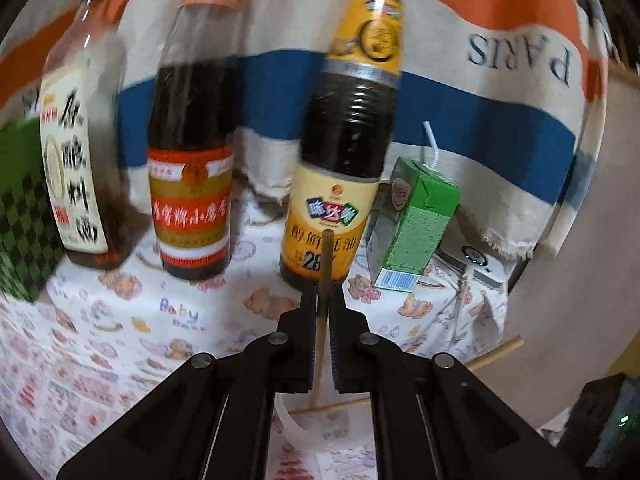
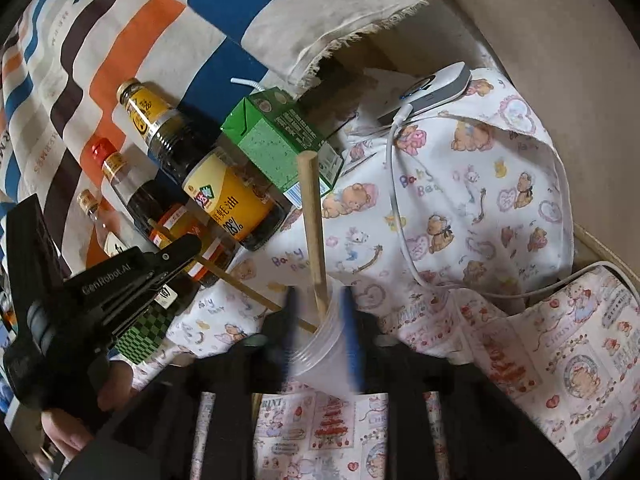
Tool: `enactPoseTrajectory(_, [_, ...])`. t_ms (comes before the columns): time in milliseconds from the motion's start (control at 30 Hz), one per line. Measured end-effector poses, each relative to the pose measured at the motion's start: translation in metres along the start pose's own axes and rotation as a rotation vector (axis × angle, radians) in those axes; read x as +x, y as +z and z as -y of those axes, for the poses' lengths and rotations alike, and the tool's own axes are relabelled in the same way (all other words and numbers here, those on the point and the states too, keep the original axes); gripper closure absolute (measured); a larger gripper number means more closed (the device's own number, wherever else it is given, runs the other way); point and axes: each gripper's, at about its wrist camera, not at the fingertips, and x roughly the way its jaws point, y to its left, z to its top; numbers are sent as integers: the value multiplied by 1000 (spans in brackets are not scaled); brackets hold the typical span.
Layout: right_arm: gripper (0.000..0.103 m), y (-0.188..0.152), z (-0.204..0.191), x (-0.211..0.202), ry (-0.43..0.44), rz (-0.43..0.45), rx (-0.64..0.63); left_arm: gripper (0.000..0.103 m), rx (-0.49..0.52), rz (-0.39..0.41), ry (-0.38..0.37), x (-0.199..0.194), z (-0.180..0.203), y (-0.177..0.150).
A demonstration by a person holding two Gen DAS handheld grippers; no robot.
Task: Organize utensils
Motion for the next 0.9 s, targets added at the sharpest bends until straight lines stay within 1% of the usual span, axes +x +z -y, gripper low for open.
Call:
enactPoseTrajectory(33, [51,-1,-1,0,1,2,-3,89,-7,0,-13,-3,-3,0])
enactPoseTrajectory(67, [51,-2,-3,-1,5,1,-8,82,6,20,-12,-9,-4,0])
enactPoseTrajectory(100, [51,-2,-5,0,5,-5,-19,65,27,58,20,-17,-4,0])
enactPoseTrajectory(133, [51,-3,-7,0,0,-12,-31,48,57,134,97,-31,-3,0])
enactPoseTrajectory(167, [51,-4,-10,0,-4,-15,-38,44,75,198,146,-43,-4,0])
enactPoseTrajectory(200, [50,-5,-11,0,-10,-19,-43,42,84,249,166,-57,-7,1])
enactPoseTrajectory(267, [49,-8,-15,1,-22,-45,-42,38,95,284,156,-78,-14,6])
enactPoseTrajectory(333, [49,-12,-21,6,-76,-115,-39,30,105,302,157,-96,-20,10])
enactPoseTrajectory(367, [49,-15,-26,8,-78,-147,-48,29,111,305,158,-104,-24,9])
enactPoseTrajectory(400, [49,-20,-35,12,-85,-187,-85,26,115,305,157,-112,-28,8])
enactPoseTrajectory(433, [49,-25,-43,14,-101,-200,-127,23,120,306,151,-121,-33,5])
enactPoseTrajectory(467, [49,-30,-49,15,-113,-198,-160,22,125,306,145,-127,-38,2])
enactPoseTrajectory(500, [49,-35,-57,15,-118,-195,-196,18,135,305,145,-134,-44,-3])
enactPoseTrajectory(533, [49,-40,-63,14,-100,-199,-211,13,146,300,152,-138,-49,-9])
enactPoseTrajectory(600, [49,-44,-70,13,-57,-213,-213,9,157,275,174,-143,-59,-23])
enactPoseTrajectory(667, [47,-48,-75,12,-45,-211,-224,9,151,209,195,-142,-71,-40])
enactPoseTrajectory(767, [42,-52,-80,10,-79,-181,-277,8,149,132,215,-139,-87,-61])
enactPoseTrajectory(833, [42,-54,-81,12,-98,-175,-293,7,146,103,236,-135,-96,-72])
enactPoseTrajectory(900, [42,-56,-80,16,-106,-187,-291,6,133,75,250,-129,-105,-79])
